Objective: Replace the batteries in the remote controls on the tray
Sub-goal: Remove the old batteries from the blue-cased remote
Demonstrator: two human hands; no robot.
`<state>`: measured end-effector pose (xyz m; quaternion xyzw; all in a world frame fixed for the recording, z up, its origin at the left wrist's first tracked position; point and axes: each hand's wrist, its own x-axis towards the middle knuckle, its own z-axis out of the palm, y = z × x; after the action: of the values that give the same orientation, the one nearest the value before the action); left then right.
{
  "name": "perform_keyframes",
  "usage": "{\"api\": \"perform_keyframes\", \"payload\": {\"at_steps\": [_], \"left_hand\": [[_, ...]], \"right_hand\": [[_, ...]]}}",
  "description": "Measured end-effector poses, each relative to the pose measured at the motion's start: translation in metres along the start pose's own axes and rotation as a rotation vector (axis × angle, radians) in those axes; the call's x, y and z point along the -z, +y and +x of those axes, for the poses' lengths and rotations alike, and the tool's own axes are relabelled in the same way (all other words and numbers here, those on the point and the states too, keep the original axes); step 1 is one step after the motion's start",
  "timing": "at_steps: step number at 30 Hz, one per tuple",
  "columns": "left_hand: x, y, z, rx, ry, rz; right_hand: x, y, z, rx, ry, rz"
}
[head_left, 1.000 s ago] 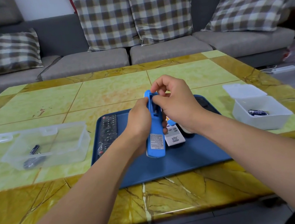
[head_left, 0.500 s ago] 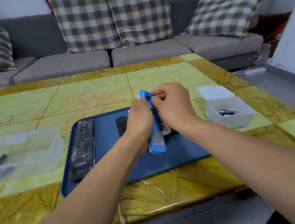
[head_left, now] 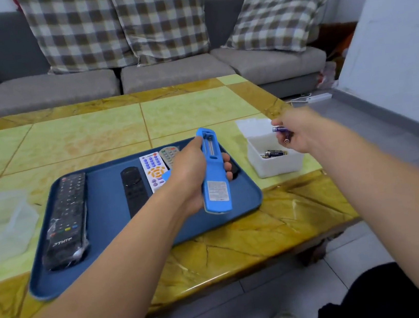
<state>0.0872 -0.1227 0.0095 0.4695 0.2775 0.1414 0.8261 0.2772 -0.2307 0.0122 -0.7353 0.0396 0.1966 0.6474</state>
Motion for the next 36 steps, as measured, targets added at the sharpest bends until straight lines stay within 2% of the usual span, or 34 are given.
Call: {"api": "perform_keyframes", "payload": {"at_steps": [7, 9, 12, 14, 16, 19, 22, 25, 29, 32, 34, 36], "left_hand": [[0.005, -0.002, 0.003, 0.008, 0.009, -0.009], [0.009, -0.001, 0.005, 0.007, 0.005, -0.007], [0.013, 0.001, 0.004, 0.006, -0.006, 0.018], [0.021, 0.006, 0.003, -0.02, 0.002, 0.049], [0.028, 0.011, 0.006, -0.064, 0.015, 0.085], [0.046, 0.026, 0.003, -0.147, 0.116, 0.123], [0.092, 0.059, -0.02, -0.263, 0.243, 0.113], [0.145, 0.096, -0.059, -0.39, 0.335, 0.235], [0.218, 0.124, -0.116, -0.347, 0.405, 0.439], [0.266, 0.128, -0.15, -0.243, 0.491, 0.656], [0.291, 0.125, -0.163, -0.213, 0.613, 0.755], [0.313, 0.121, -0.169, -0.217, 0.749, 0.828]], "right_hand": [[0.01, 0.003, 0.0, 0.03, -0.102, -0.223], [0.01, 0.003, -0.002, 0.081, -0.062, -0.293], [0.002, -0.001, -0.004, 0.404, 0.162, -0.477], [-0.015, -0.003, -0.019, 0.65, 0.206, -0.573], [-0.038, -0.006, -0.046, 0.777, 0.055, -0.504], [-0.087, 0.0, -0.08, 0.849, -0.245, -0.458], [-0.151, 0.011, -0.118, 0.842, -0.492, -0.421], [-0.204, 0.025, -0.159, 0.822, -0.783, -0.47], [-0.257, 0.047, -0.209, 0.922, -1.008, -0.577], [-0.282, 0.067, -0.241, 1.043, -1.073, -0.795], [-0.295, 0.079, -0.247, 1.178, -1.037, -0.93], [-0.305, 0.086, -0.245, 1.211, -0.991, -1.002]]}}
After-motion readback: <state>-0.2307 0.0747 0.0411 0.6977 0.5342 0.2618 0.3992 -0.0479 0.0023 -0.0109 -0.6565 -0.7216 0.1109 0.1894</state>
